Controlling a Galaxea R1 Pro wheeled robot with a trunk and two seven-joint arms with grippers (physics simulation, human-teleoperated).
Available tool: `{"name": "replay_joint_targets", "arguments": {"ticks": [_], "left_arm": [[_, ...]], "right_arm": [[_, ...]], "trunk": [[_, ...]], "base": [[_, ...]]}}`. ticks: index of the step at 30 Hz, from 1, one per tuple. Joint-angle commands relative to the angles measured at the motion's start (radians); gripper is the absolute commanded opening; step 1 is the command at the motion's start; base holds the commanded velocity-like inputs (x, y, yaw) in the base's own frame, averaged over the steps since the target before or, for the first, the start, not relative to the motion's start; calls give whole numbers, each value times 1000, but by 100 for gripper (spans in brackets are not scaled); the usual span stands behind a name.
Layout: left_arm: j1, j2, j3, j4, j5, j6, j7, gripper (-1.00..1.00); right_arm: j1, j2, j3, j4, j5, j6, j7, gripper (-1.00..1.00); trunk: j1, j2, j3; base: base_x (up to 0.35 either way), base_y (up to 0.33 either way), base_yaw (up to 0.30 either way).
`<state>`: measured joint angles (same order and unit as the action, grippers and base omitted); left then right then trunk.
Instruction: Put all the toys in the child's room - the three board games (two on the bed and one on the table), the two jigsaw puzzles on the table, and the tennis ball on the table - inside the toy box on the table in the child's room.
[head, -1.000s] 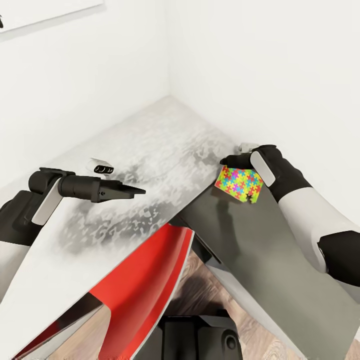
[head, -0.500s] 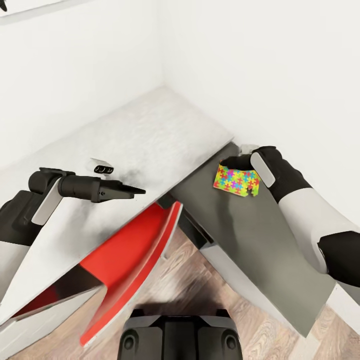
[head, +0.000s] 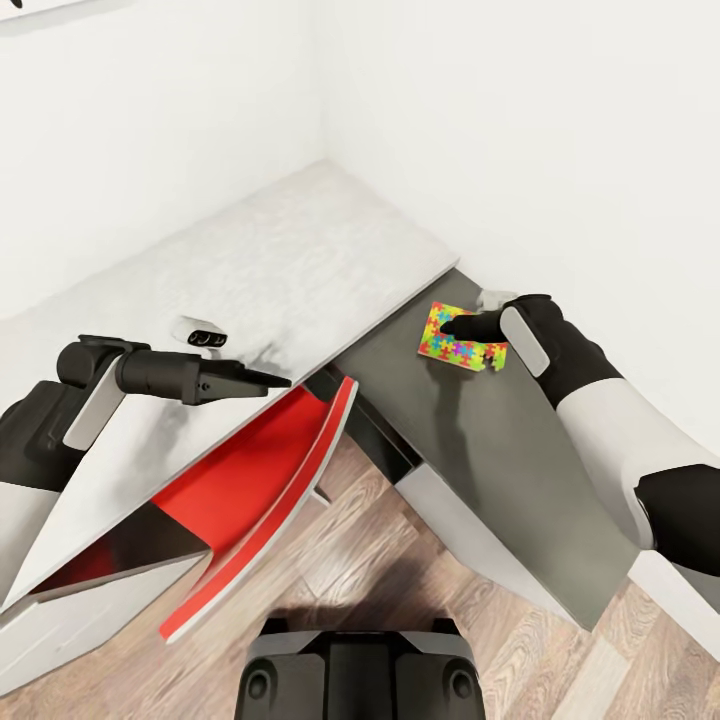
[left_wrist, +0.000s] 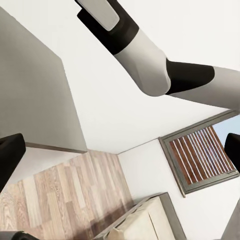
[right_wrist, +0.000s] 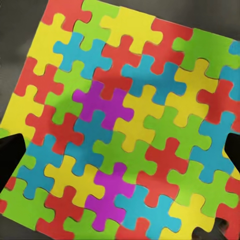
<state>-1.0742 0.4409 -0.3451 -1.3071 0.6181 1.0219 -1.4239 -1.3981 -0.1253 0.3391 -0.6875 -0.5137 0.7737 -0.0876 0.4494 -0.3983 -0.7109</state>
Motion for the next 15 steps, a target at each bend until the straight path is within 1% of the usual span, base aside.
{"name": "replay_joint_targets", "arguments": {"ticks": [1, 4, 10, 15], "left_arm": [[-1, 1, -2, 0, 3, 10, -2, 100], [-1, 1, -1, 0, 3, 11, -2, 100], [-1, 1, 0, 0, 3, 12, -3, 100], [-1, 1, 0, 0, 3, 11, -3, 100]], "right_arm": [[-1, -1, 6, -1, -10, 3, -9, 100], [-1, 0, 6, -2, -11, 5, -9, 100], [-1, 2, 5, -3, -11, 7, -9, 100], [-1, 1, 5, -3, -10, 8, -9, 100]], "trunk": [[1, -2, -1], [1, -2, -1], [1, -2, -1], [1, -2, -1]], "base": [[-9, -2, 0], [5, -1, 0], [73, 31, 0], [22, 9, 0]]}}
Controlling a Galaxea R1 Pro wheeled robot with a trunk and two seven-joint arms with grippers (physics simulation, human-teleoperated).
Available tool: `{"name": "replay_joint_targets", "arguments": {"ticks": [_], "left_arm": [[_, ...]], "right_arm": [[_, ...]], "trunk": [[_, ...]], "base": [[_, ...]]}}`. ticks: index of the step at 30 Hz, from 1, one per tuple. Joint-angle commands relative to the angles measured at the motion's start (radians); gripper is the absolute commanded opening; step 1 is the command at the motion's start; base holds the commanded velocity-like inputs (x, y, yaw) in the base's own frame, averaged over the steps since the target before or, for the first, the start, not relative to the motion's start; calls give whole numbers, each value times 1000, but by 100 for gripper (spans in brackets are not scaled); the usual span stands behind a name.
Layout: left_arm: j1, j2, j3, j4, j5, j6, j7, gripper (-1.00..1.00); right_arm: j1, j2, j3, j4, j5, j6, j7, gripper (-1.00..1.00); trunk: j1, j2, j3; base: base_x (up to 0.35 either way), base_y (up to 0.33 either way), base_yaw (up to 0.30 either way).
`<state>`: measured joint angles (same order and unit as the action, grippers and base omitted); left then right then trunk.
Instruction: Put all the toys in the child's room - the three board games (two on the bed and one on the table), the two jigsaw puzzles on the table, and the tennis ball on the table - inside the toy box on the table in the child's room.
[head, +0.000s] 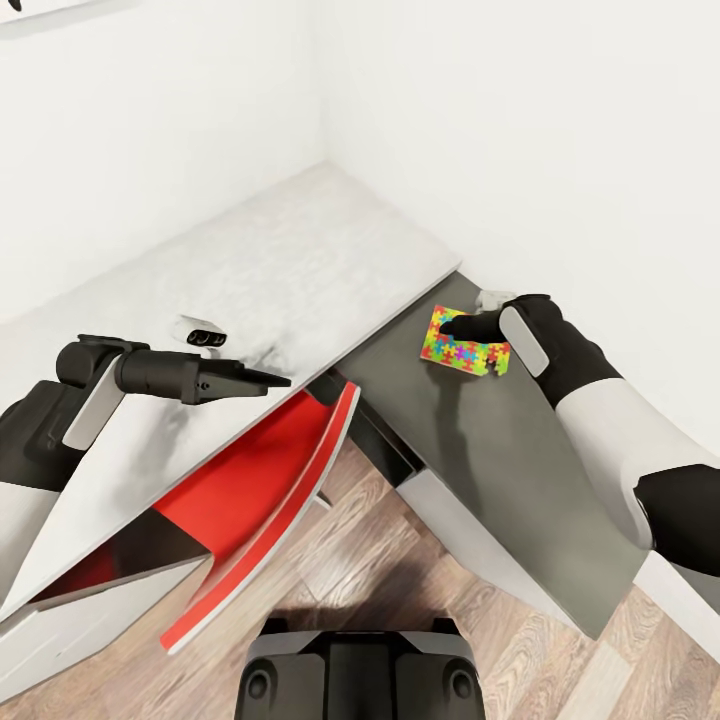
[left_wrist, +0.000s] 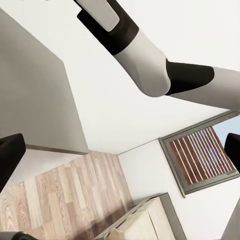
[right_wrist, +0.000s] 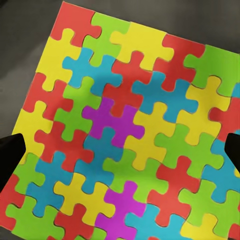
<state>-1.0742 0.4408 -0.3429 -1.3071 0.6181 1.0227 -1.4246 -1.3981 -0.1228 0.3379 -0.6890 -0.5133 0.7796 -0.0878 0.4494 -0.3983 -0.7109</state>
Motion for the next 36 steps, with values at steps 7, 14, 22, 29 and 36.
{"name": "replay_joint_targets", "arguments": {"ticks": [7, 14, 22, 29, 36], "left_arm": [[-1, 1, -1, 0, 3, 11, -2, 100], [-1, 1, 0, 0, 3, 12, -2, 100], [-1, 1, 1, 0, 5, 13, -2, 100], [-1, 1, 1, 0, 5, 13, -2, 100], [-1, 1, 2, -1, 5, 13, -3, 100]], "right_arm": [[-1, -1, 5, -1, -10, 4, -11, 100], [-3, 2, 4, -3, -10, 5, -12, 100], [-8, 5, 4, -4, -11, 7, -12, 100], [-11, 6, 3, -7, -11, 7, -12, 100], [-12, 3, 4, -7, -11, 7, -12, 100]], "trunk": [[1, -2, -1], [1, -2, -1], [1, -2, -1], [1, -2, -1], [1, -2, -1]], "base": [[4, 1, 0], [0, 0, 0], [0, 0, 0], [71, 0, 0], [33, 0, 0]]}}
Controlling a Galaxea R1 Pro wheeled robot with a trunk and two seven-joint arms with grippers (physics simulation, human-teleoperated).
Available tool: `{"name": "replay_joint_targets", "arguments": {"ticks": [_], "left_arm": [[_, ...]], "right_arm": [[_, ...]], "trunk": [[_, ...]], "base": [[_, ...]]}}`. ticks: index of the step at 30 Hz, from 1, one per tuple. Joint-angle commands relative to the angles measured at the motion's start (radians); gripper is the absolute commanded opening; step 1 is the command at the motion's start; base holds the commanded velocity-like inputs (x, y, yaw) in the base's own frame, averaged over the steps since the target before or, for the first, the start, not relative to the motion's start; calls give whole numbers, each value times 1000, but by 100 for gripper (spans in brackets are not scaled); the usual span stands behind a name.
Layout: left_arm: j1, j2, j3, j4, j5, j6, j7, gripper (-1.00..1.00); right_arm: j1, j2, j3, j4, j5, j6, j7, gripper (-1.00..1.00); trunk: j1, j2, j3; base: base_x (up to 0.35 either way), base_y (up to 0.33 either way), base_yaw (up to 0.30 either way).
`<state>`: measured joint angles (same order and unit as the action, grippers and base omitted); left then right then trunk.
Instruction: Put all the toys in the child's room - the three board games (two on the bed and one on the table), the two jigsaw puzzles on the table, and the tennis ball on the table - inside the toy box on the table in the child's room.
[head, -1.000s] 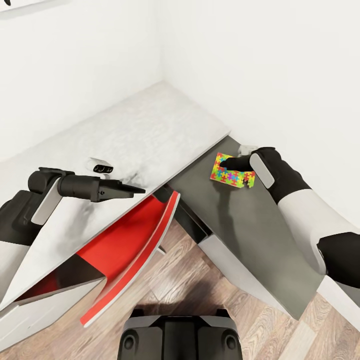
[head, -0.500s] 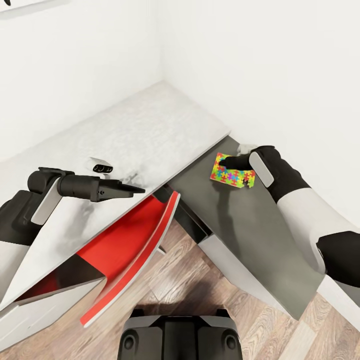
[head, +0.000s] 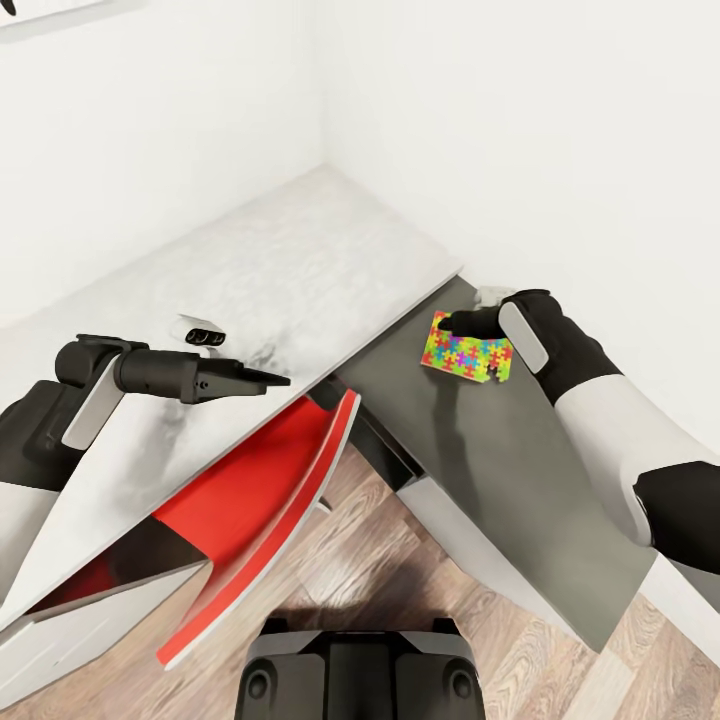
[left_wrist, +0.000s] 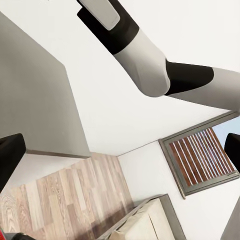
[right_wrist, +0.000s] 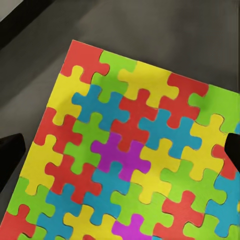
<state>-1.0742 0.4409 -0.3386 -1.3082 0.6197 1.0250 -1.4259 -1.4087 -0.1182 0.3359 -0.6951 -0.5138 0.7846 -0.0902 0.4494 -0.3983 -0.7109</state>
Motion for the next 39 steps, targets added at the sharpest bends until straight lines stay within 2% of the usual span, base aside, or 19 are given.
{"name": "replay_joint_targets", "arguments": {"ticks": [1, 34, 39], "left_arm": [[-1, 1, -2, 0, 3, 10, -2, 100], [-1, 1, -3, 0, 3, 10, -1, 100], [-1, 1, -3, 0, 3, 10, -1, 100]], "right_arm": [[-1, -2, 6, -1, -11, 2, -9, 100], [-2, 7, 6, -1, -9, 4, -11, 100], [-9, 8, 6, -1, 12, 6, -11, 100]], "trunk": [[1, -2, -1], [1, -2, -1], [1, -2, -1]], "base": [[27, 0, 0], [50, 18, 0], [15, 7, 0]]}}
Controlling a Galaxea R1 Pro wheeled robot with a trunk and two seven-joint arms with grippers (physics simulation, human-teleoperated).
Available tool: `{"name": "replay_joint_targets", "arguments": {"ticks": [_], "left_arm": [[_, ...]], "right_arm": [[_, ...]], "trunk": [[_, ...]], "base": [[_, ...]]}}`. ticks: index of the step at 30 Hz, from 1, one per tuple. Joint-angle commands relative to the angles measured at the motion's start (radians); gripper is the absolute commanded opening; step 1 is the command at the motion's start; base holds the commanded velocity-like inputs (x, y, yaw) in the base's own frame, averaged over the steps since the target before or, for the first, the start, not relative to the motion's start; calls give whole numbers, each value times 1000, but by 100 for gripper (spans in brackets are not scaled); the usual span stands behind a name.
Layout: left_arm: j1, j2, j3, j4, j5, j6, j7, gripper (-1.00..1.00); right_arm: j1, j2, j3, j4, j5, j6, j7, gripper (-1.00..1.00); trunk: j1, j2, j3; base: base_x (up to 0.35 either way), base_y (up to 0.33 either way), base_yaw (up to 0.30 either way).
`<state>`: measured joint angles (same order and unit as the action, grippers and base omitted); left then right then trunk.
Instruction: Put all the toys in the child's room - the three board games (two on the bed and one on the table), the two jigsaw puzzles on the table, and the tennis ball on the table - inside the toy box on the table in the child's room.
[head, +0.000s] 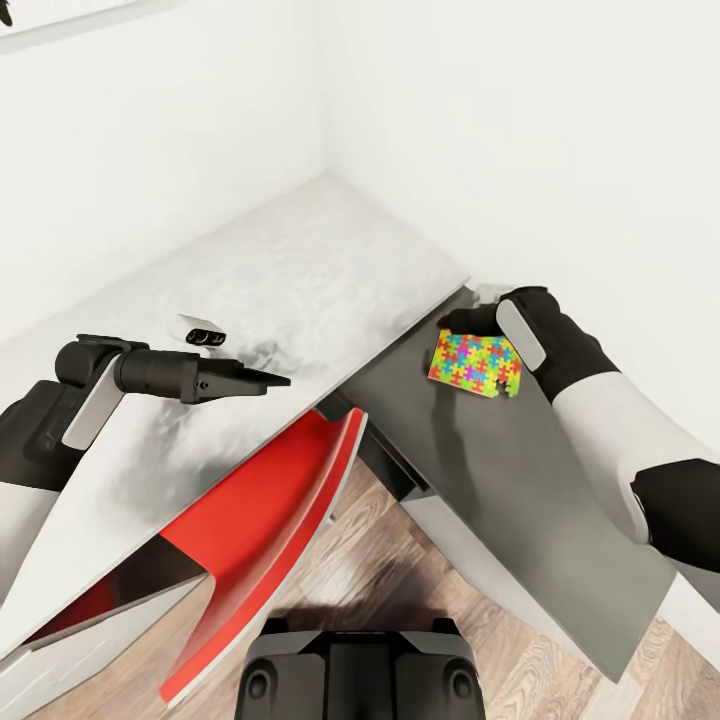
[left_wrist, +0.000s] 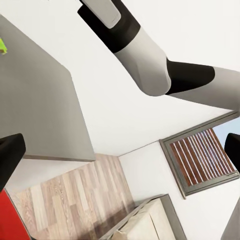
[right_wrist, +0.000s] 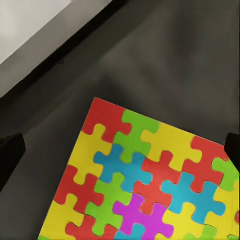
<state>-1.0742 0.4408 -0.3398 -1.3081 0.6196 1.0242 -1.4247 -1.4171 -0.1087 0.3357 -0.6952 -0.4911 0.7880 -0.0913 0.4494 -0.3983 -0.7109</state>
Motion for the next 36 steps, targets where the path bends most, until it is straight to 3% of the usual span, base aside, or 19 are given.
{"name": "replay_joint_targets", "arguments": {"ticks": [1, 5, 11, 36], "left_arm": [[-1, 1, -2, 0, 3, 10, -2, 100], [-1, 1, -2, 0, 3, 11, -2, 100], [-1, 1, -2, 0, 3, 10, -2, 100], [-3, 1, -1, -1, 3, 11, -3, 100]], "right_arm": [[-2, -1, 6, -1, -3, 3, -10, 100], [-11, 0, 4, -1, 36, 4, -9, 100], [-40, 6, 4, 6, 61, 5, -8, 100], [-42, 8, 7, 13, 67, -5, -3, 100]], "trunk": [[1, -2, -1], [1, -2, -1], [1, -2, -1], [1, -2, -9]], "base": [[6, 3, 0], [3, 2, 0], [1, 0, 0], [0, 0, 0]]}}
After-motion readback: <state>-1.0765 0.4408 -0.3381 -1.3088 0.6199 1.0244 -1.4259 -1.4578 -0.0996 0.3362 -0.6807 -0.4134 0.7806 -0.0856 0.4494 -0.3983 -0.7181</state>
